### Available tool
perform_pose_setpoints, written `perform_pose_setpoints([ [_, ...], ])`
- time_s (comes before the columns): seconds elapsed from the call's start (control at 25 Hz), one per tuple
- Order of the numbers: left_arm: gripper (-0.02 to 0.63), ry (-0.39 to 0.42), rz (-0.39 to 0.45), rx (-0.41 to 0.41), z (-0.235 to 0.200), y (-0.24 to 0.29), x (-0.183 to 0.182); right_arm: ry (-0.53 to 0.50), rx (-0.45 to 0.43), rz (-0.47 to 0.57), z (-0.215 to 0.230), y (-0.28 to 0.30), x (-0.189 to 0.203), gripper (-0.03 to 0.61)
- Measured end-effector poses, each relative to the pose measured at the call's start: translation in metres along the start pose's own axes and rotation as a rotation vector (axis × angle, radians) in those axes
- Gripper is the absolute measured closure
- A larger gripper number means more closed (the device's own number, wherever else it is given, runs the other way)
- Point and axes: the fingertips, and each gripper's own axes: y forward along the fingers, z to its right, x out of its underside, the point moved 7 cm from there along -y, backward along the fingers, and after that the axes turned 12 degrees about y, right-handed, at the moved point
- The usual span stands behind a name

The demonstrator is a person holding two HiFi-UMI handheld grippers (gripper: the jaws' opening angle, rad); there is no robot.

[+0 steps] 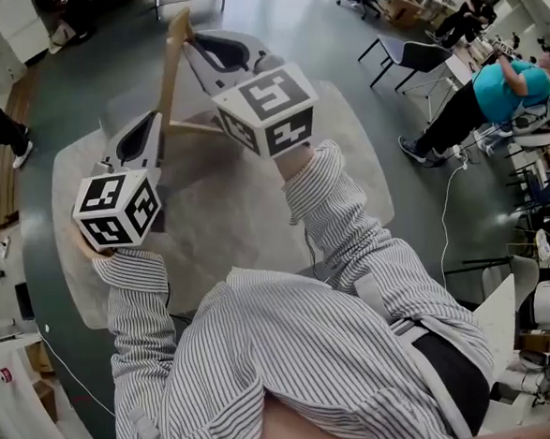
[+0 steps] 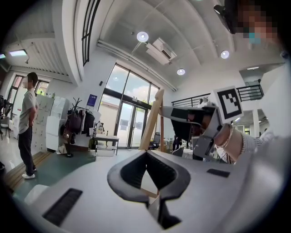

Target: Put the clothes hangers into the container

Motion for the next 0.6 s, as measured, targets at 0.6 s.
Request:
perform_pose_setpoints([
  [0.6,0.603,-0.058,-0.041,-0.065,-0.012,-0.004,0.038,-0.109,-0.044,0.017,-0.018,0.016,0.065,0.545],
])
